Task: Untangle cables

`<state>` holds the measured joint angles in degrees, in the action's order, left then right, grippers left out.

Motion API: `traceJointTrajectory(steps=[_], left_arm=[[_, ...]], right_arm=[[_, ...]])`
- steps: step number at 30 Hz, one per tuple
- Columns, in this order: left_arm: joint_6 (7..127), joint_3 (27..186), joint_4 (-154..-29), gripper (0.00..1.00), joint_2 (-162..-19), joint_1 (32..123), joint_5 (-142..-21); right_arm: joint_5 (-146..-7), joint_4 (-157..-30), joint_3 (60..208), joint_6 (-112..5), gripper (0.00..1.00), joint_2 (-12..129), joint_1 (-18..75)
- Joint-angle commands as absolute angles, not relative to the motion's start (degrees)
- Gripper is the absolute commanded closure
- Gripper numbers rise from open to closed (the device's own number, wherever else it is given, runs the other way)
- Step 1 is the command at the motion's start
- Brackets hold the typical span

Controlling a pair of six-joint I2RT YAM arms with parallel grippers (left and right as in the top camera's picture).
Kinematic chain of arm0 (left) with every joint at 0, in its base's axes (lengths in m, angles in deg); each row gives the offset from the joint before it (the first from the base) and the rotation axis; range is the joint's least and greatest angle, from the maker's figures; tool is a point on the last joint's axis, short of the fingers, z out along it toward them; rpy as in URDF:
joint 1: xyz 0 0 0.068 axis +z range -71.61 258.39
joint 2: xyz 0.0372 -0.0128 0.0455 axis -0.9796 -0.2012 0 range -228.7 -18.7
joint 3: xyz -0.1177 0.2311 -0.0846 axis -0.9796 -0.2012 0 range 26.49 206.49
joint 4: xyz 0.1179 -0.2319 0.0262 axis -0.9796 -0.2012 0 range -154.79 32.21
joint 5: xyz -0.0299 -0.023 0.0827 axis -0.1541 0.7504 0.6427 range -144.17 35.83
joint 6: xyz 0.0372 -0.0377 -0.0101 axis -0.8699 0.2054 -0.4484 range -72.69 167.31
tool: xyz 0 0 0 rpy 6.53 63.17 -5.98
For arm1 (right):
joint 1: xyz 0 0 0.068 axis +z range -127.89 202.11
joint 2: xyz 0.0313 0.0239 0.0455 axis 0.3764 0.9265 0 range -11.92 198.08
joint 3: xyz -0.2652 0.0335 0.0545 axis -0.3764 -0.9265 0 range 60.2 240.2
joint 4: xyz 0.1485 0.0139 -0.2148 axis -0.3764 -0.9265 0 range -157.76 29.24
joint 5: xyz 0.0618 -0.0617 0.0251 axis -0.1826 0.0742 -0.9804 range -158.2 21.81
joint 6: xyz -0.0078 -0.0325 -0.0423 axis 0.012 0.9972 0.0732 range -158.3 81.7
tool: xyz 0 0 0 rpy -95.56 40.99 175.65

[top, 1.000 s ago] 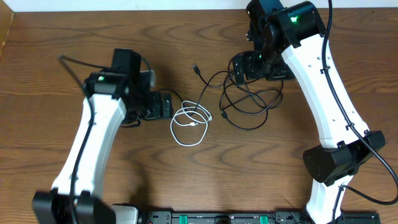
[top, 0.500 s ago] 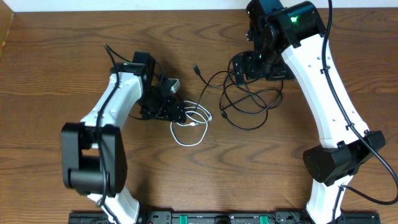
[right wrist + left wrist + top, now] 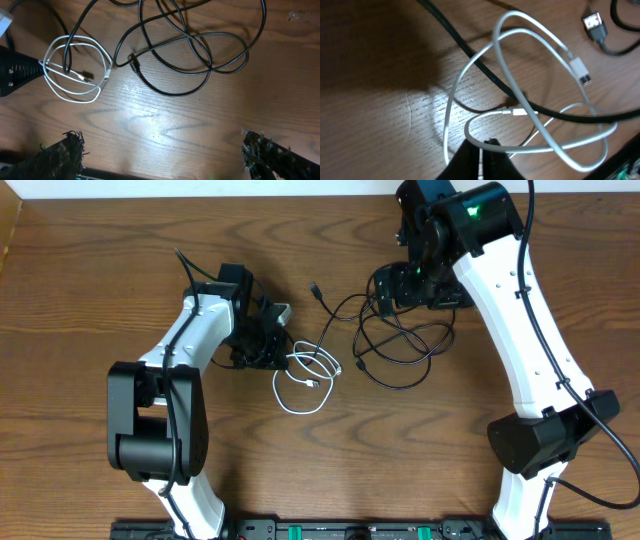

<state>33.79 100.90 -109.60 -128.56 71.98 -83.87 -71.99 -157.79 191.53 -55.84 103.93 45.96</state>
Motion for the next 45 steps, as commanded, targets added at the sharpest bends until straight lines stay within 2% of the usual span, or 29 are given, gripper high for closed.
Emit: traceJointTrajectory(steps=[1, 9, 10, 12, 13, 20, 24, 32, 33, 34, 35, 40, 43, 45], left_arm=[[38.7, 102.1, -110.4, 0.92, -128.1, 72.2, -84.2], [39.1, 105.9, -113.6, 0.92, -119.9, 72.2, -86.6], [39.1, 105.9, -113.4, 0.87, -118.8, 72.2, -86.6], [39.0, 105.9, -113.2, 0.31, -116.9, 72.2, -86.5], [39.0, 105.9, -113.2, 0.25, -116.7, 72.2, -86.0], [40.9, 102.7, -111.4, 0.19, -118.6, 72.2, -78.9], [52.0, 102.3, -110.3, 0.05, -121.2, 72.3, -76.5], [83.7, 102.3, -108.3, 0.03, -122.0, 72.3, -76.6], [86.6, 102.3, -108.4, 0.05, -122.0, 72.3, -76.6], [88.7, 102.3, -108.4, 0.16, -122.0, 72.3, -76.6], [91.8, 102.3, -108.5, 0.18, -122.0, 72.3, -76.6], [113.8, 102.3, -111.7, 0.18, -122.0, 72.1, -78.0], [117.8, 102.3, -112.6, 0.19, -122.0, 71.3, -77.9], [119.7, 102.2, -112.6, 0.26, -122.1, 70.5, -77.9]], right_arm=[[-71.6, -157.8, 191.7, -56.5, 0.01, 103.5, 46.2], [-71.6, -157.9, 191.7, -56.5, 0.01, 103.5, 46.2], [-71.6, -157.9, 191.7, -56.5, 0.01, 103.5, 46.2], [-71.6, -157.9, 191.7, -56.5, 0.01, 103.5, 46.2], [-71.6, -157.9, 191.7, -56.5, 0.01, 103.5, 46.2], [-71.6, -157.9, 191.7, -56.5, 0.01, 103.5, 46.2], [-71.6, -157.8, 191.7, -56.5, 0.01, 103.5, 46.2], [-71.6, -157.8, 191.7, -56.5, 0.01, 103.5, 46.2], [-71.6, -157.9, 191.7, -56.5, 0.01, 103.5, 46.2], [-71.6, -157.9, 191.7, -56.5, 0.01, 103.5, 46.2], [-71.6, -157.8, 191.7, -56.5, 0.01, 103.5, 46.2], [-71.6, -157.8, 191.7, -56.5, 0.01, 103.5, 46.2], [-71.6, -157.8, 191.7, -56.5, 0.01, 103.5, 46.2], [-71.6, -157.9, 191.7, -56.5, 0.01, 103.5, 46.2]])
